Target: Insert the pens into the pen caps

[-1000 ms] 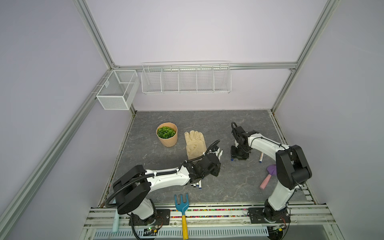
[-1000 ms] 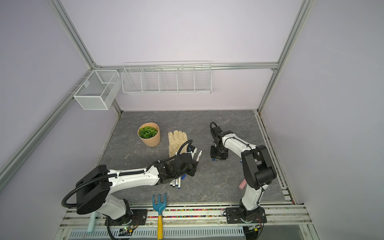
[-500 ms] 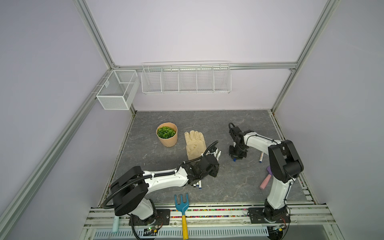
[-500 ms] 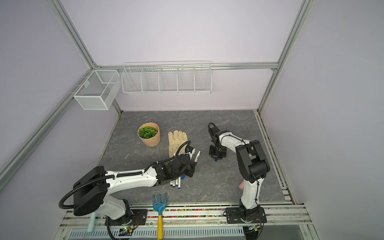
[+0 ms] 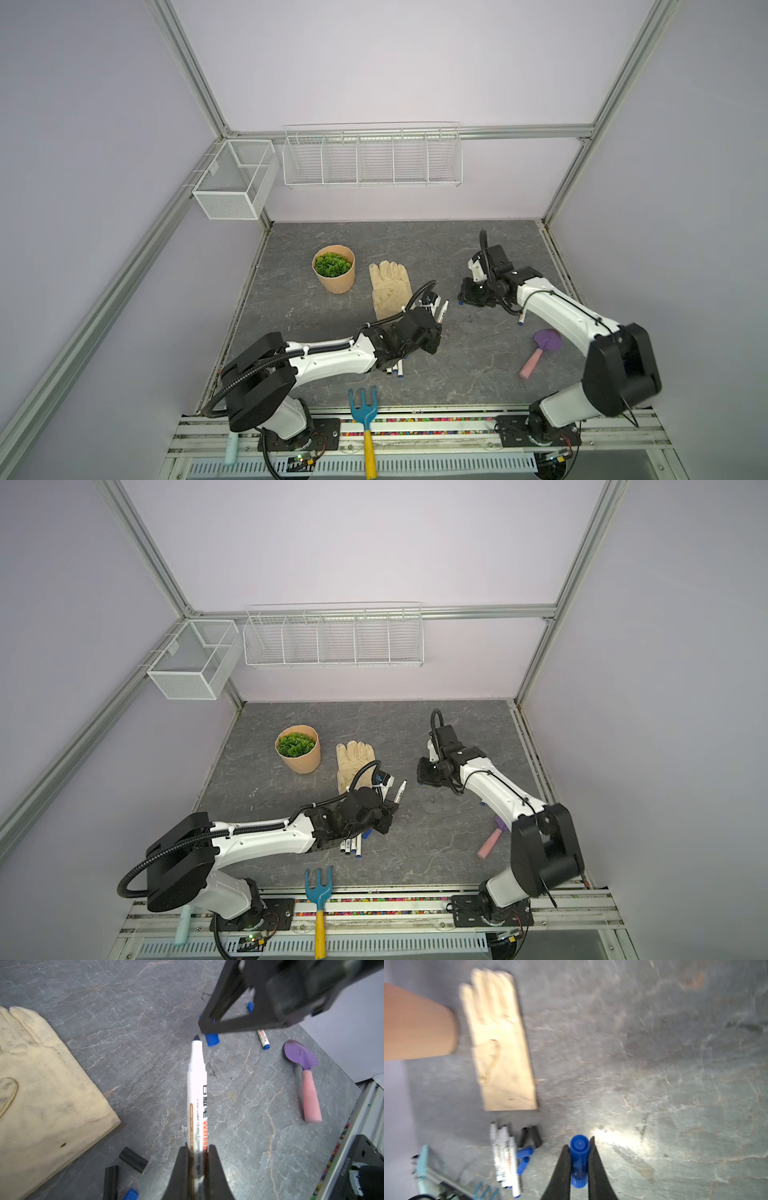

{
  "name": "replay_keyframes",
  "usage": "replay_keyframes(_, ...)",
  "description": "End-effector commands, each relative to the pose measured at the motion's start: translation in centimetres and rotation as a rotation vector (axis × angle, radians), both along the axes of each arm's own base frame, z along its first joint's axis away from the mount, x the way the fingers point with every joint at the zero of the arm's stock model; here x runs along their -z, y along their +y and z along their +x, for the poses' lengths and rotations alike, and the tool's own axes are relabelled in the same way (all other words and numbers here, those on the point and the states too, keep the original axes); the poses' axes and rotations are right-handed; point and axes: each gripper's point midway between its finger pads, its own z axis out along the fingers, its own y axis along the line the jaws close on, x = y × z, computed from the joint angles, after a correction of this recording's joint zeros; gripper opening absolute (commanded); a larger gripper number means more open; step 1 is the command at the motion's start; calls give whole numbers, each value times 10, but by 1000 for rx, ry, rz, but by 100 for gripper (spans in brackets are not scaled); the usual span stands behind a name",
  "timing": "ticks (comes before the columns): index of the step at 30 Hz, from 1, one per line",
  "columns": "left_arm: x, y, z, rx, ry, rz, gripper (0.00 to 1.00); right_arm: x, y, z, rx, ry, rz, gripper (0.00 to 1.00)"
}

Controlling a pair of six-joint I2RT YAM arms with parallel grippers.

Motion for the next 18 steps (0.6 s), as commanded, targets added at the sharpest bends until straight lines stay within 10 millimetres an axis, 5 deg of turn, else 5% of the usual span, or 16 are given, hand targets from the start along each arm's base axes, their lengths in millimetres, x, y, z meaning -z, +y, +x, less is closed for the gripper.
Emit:
replay_keyframes(1,-16,-5,-1,29,-40,-63,0,-32,21,-8,-68,-88,162,8)
replay_keyframes(8,-26,-10,-1,41,-53,-101,0,-48,27,-14,-78,-132,244,8)
replay_keyframes(18,-28,-8,0,29,-60,-108,0,-35,26,-16,-99,-106,204,9)
